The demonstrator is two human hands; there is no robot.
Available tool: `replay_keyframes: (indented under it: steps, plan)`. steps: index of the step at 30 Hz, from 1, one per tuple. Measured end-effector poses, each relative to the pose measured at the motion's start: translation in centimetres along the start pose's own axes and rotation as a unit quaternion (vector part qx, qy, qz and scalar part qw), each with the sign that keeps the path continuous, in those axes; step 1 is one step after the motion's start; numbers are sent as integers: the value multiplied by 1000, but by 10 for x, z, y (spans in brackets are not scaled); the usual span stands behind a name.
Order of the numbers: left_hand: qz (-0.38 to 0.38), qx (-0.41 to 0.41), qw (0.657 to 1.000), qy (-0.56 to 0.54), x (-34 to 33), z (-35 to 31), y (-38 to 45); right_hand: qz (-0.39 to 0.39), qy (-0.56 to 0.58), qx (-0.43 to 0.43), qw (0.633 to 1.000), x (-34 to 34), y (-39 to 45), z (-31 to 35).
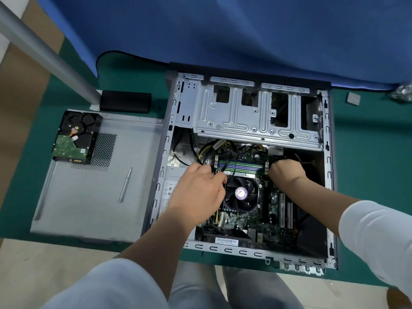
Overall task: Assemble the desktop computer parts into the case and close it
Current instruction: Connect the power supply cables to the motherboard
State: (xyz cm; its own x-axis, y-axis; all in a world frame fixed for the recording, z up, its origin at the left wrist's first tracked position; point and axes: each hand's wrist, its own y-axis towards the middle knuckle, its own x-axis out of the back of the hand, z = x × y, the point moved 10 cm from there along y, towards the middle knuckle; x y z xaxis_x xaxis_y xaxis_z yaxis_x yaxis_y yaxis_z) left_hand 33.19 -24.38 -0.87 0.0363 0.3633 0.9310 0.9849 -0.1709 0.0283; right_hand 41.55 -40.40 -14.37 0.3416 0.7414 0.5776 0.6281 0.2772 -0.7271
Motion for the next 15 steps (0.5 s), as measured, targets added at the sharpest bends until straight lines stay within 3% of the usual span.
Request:
replay_keyframes:
  steps: [6, 9, 12, 15]
  plan:
    - [9, 6, 1000, 1, -2, 2, 0, 12, -5, -21, 1000, 9, -4, 1]
    - [34, 17, 999, -11, -8, 4, -2, 12, 48, -52, 997, 16, -15, -5]
    - [29, 23, 999, 2, -8, 5, -2, -24, 109, -80, 991, 27, -36, -12]
    - [11, 27, 1000, -6, -3, 4, -3, -76, 93, -87, 989, 42, -62, -10]
